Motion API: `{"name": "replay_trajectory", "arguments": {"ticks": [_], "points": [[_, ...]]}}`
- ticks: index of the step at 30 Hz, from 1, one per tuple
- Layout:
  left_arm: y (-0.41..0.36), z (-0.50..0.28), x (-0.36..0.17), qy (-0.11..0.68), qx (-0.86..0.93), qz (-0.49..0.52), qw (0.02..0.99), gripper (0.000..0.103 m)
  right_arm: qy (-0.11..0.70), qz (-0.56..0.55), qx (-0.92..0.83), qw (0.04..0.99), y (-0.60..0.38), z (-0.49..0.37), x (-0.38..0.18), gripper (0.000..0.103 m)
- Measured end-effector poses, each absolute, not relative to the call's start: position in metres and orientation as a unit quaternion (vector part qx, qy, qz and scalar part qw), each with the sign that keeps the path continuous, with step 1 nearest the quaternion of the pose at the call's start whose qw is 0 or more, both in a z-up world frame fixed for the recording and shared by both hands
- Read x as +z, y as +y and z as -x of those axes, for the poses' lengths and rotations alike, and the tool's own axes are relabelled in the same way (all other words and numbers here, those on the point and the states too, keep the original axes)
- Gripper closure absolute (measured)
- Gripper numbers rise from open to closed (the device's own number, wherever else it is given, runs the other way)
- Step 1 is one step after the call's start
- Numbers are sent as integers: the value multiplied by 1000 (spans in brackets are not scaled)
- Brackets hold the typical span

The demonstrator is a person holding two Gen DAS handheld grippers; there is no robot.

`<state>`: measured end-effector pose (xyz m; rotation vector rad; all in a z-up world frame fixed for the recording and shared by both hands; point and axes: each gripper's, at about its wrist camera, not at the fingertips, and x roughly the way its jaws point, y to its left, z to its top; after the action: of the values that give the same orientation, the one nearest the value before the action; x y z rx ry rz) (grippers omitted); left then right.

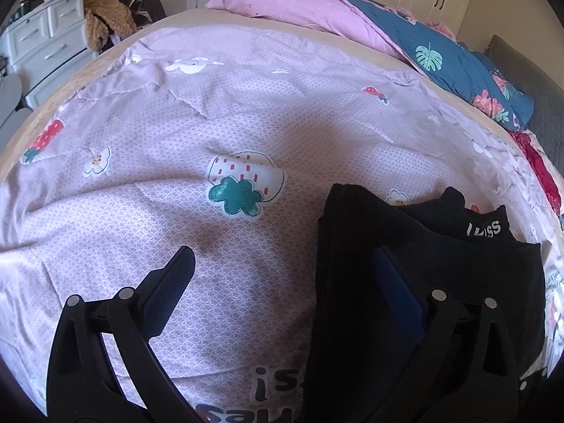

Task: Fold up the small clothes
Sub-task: 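Grasp the edge of the folded top with the right tool while the left tool hovers nearby, then close the left tool on the folded black top beside the right tool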

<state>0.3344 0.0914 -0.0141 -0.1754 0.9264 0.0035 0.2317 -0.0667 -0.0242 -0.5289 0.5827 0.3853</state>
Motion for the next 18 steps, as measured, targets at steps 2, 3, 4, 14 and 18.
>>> {"name": "replay_trajectory", "arguments": {"ticks": [2,3,4,14,18], "points": [[94,-335,-16,451,1,91,888,9,284,255,199,903,-68,-231,-24,31],[94,-335,-18,454,-1,97,886,9,284,253,206,901,-68,-230,-24,37],[94,-335,-18,456,-5,101,884,9,285,250,218,899,-68,-228,-23,51],[85,-337,-26,475,-42,124,870,9,286,169,250,909,-91,-228,-1,84],[84,-337,-29,480,-48,131,866,9,286,150,251,913,-98,-227,5,85]]}}
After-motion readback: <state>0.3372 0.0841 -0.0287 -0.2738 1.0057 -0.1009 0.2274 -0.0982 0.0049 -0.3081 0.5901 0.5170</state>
